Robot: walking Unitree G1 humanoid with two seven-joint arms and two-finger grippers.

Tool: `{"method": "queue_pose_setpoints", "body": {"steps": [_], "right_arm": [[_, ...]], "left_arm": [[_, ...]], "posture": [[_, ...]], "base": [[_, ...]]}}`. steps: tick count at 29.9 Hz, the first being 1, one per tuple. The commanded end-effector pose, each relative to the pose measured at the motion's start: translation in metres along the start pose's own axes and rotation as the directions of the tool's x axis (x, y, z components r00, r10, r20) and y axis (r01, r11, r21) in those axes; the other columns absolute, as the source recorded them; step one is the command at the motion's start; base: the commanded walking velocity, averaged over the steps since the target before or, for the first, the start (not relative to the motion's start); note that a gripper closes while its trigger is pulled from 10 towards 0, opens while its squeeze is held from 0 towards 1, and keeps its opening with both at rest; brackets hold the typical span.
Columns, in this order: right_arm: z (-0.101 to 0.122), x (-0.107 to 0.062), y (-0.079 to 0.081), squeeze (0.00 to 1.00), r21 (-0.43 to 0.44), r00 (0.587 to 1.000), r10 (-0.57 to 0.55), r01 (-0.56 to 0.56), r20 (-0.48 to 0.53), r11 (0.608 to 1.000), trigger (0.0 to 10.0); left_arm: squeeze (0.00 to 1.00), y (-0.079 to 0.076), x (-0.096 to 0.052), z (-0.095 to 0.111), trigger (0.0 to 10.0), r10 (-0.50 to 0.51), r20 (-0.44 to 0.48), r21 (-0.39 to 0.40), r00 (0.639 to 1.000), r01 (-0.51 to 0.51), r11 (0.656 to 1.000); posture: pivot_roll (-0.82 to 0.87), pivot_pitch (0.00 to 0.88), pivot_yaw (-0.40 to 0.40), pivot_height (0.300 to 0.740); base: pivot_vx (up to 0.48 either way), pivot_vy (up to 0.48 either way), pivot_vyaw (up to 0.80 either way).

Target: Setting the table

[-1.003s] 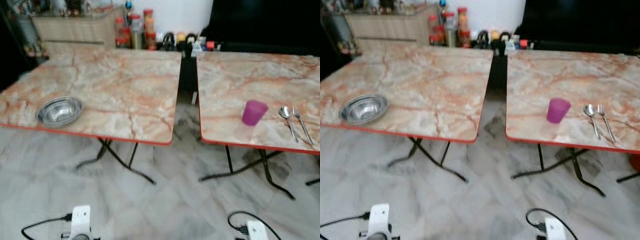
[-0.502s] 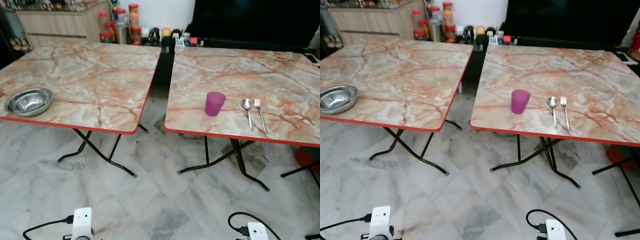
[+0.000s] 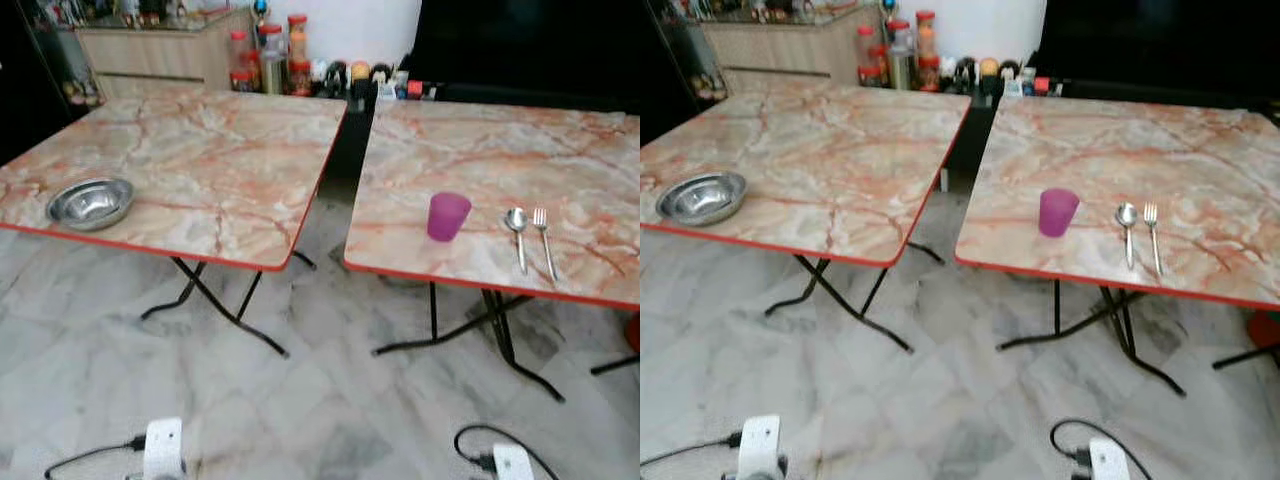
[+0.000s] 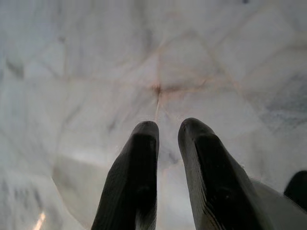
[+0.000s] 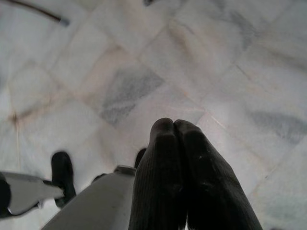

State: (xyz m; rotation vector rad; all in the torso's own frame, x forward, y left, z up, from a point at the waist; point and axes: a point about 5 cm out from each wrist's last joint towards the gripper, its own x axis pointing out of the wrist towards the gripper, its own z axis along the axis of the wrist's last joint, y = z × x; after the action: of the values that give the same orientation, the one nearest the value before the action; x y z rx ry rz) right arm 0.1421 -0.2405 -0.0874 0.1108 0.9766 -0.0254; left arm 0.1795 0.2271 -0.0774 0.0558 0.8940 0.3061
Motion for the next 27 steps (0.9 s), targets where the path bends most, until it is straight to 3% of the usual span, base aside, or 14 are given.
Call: {"method": "queue_pose_setpoints", "body": {"steps": [1,27], "right_arm": [[-0.0038,-0.0023,-0.0043,0.0,0.009,1.0,-0.012,0.012,-0.004,1.0,10.0],[-0.0081,-0.0027,-0.0026,0.0,0.006,1.0,-0.016,0.016,-0.014,1.0,10.0]], "left_arm": [[0.0,-0.0048,0.0006,0.0041,10.0,-0.017,0.007,-0.017,1.0,0.018,1.0],[0.0,-0.0086,-0.0009,-0.0019,10.0,-0.036,-0.008,0.014,0.999,0.036,0.999]], "posture": [[0.0,0.0,-0.018,0.74],[0.0,0.0,-0.01,0.74]], "base": [[0.322,0.0,0.0],[0.313,0.0,0.0]]}}
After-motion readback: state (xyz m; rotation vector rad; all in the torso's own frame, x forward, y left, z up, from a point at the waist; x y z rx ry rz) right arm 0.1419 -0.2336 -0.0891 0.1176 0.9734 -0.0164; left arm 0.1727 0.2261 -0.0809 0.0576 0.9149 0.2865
